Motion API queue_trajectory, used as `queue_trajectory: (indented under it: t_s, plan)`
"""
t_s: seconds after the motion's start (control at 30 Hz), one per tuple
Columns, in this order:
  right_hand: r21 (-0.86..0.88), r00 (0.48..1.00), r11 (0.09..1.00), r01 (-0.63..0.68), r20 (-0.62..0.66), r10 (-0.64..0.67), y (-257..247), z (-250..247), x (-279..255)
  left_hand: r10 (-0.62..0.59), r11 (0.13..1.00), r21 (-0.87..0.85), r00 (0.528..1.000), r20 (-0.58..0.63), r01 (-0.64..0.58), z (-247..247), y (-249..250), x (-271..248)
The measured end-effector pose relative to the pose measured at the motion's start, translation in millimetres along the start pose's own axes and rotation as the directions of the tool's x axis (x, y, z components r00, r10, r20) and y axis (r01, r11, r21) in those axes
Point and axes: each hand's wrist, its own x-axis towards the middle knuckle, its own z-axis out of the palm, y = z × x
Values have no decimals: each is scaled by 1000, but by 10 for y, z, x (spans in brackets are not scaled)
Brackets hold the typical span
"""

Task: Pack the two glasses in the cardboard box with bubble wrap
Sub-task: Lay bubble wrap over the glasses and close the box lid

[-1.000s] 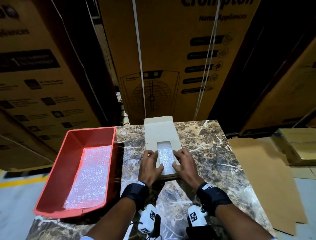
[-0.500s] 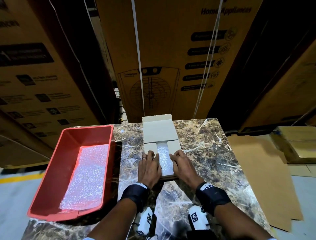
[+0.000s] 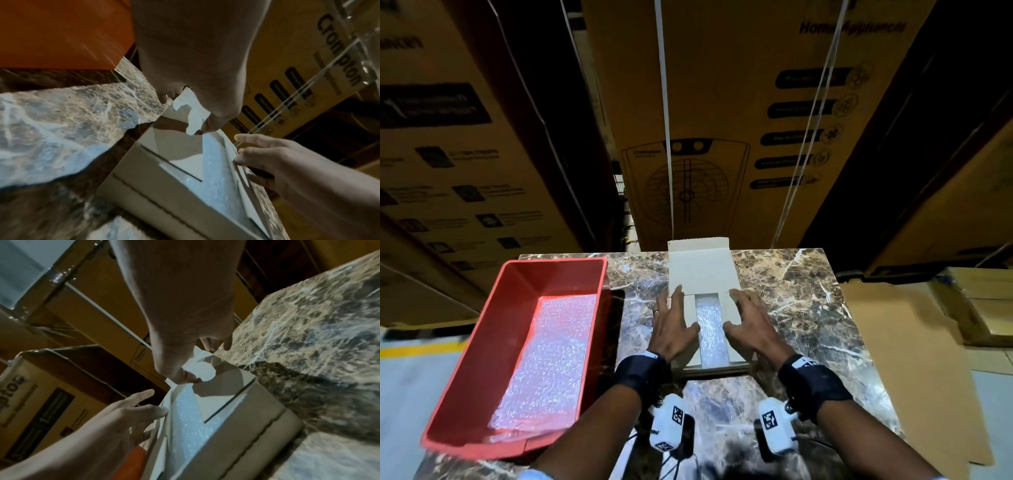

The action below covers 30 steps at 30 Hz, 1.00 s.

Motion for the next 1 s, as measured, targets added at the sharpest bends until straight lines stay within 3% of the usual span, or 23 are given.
queue_trajectory:
  t_s: [0.17,0.33,0.43,0.63,0.83,1.0]
  plan:
    - [69,993,994,-88,83,82,-127,43,199,-47,985,-166,999,20,49,54,-122,329]
    - [135,999,990,-28,32,24,-248,30,377,-44,934,-354,999,29,52,34,-147,554]
    - [233,1000,973,3,7,-5,-278,31,490,-27,882,-471,1000,6,26,-148,81,495]
    - [464,993,881,93,-104,-50,-390,-68,546,-22,794,-608,997,-68,-24,-416,277,561]
    - [505,972,845,178,-225,-71,-584,-297,500,-6,800,-588,979,-204,-118,-612,510,577]
    - [473,929,830,295,-344,-134,-725,-407,431,6,826,-523,931,-365,-211,-709,667,475]
